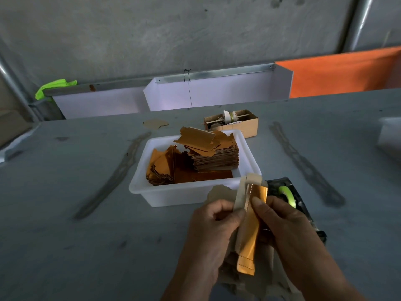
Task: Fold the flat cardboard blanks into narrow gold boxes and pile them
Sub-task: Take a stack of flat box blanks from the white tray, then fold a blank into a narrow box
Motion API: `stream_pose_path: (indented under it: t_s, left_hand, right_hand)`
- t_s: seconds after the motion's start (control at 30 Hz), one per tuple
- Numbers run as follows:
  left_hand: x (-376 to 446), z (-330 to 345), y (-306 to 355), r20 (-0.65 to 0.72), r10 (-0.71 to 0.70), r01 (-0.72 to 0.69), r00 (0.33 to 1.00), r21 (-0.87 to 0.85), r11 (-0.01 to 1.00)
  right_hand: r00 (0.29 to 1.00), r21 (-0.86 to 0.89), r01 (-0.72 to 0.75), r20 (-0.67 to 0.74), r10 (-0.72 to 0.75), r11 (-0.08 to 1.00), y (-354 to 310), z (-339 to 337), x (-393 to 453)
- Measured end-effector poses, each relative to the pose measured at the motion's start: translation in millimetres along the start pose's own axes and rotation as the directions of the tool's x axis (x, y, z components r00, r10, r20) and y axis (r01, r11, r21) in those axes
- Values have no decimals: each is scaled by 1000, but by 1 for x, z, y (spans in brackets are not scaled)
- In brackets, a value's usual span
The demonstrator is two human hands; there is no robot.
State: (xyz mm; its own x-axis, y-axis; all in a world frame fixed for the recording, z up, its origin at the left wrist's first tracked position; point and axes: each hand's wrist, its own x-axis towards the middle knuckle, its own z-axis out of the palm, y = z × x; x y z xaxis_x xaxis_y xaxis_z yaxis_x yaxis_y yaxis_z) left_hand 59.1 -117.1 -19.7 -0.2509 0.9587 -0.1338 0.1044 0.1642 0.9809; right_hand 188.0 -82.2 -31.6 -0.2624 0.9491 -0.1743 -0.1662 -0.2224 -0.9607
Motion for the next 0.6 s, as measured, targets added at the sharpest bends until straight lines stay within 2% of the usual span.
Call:
stream_pose_path:
  t_s: [0.13, 0.27, 0.37, 0.43, 0.53, 0.6]
  left_hand:
    - [-1, 6, -4, -135, 91, -70, 987, 153, 986]
    - [-6, 15, -3, -262, 256, -148, 930, 370, 917]
    - [-12, 22, -1, -236, 360, -131, 903, 647, 751]
    - [-16, 27, 3, -134, 416, -129, 899, 828, 546]
    - [-21, 39, 4, -17, 444, -161, 896, 918, 361]
    - [-23, 46, 4, 16, 445, -177, 895, 930, 322]
  right_hand:
    - [998, -4, 14, -55, -14, 1000, 1, 2, 1]
    - [996, 19, 37, -77, -35, 999, 1, 6, -1]
    - [996, 37, 38, -78, -35, 999, 1, 7, -2]
    - [996, 33, 33, -85, -31, 999, 1, 8, -3]
    - [994, 1, 48, -94, -47, 999, 1, 9, -4]
    - [994, -13, 59, -95, -60, 998, 1, 9, -5]
